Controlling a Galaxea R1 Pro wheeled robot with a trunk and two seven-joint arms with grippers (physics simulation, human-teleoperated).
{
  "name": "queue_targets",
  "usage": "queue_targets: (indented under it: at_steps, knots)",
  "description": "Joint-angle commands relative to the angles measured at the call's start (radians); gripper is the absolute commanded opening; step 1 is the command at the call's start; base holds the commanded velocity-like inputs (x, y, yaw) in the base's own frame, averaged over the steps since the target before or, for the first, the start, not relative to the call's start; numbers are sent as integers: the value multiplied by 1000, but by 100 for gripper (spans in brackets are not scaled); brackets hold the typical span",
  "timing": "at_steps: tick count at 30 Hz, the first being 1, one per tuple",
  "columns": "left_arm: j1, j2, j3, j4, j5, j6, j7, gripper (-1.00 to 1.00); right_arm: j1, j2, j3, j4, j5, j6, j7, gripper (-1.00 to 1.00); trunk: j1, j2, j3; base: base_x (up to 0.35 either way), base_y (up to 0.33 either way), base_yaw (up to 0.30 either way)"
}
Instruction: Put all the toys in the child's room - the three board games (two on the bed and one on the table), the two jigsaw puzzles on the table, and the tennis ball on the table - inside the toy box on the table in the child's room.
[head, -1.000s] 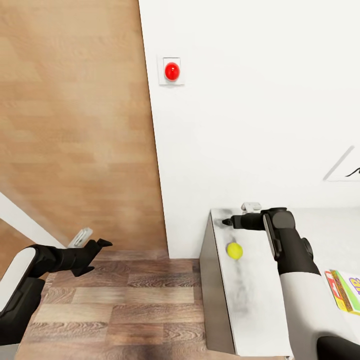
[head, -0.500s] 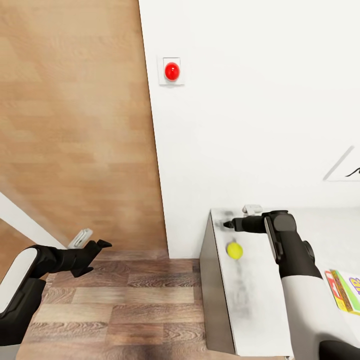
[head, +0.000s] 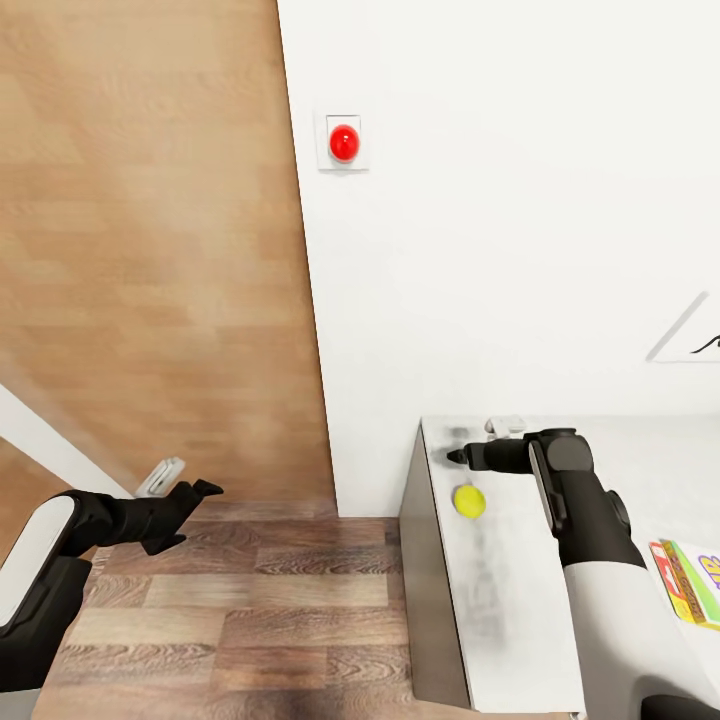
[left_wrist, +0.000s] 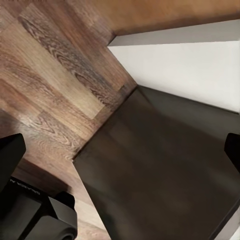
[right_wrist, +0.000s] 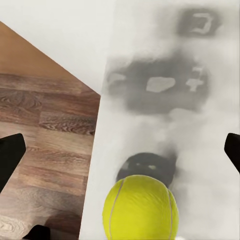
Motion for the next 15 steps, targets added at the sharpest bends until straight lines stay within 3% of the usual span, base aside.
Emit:
queue_targets:
  at_steps: [1, 15]
  knots:
    - [-1, 0, 1, -1, 8, 5, 9, 100, 1, 0, -1, -2, 11, 3, 10, 100, 1, -2, -2, 0, 0, 0]
    - [-1, 0, 2, 0, 8, 5, 9, 100, 20, 1, 0, -5, 12, 3, 10, 100, 1, -2, -2, 0, 0, 0]
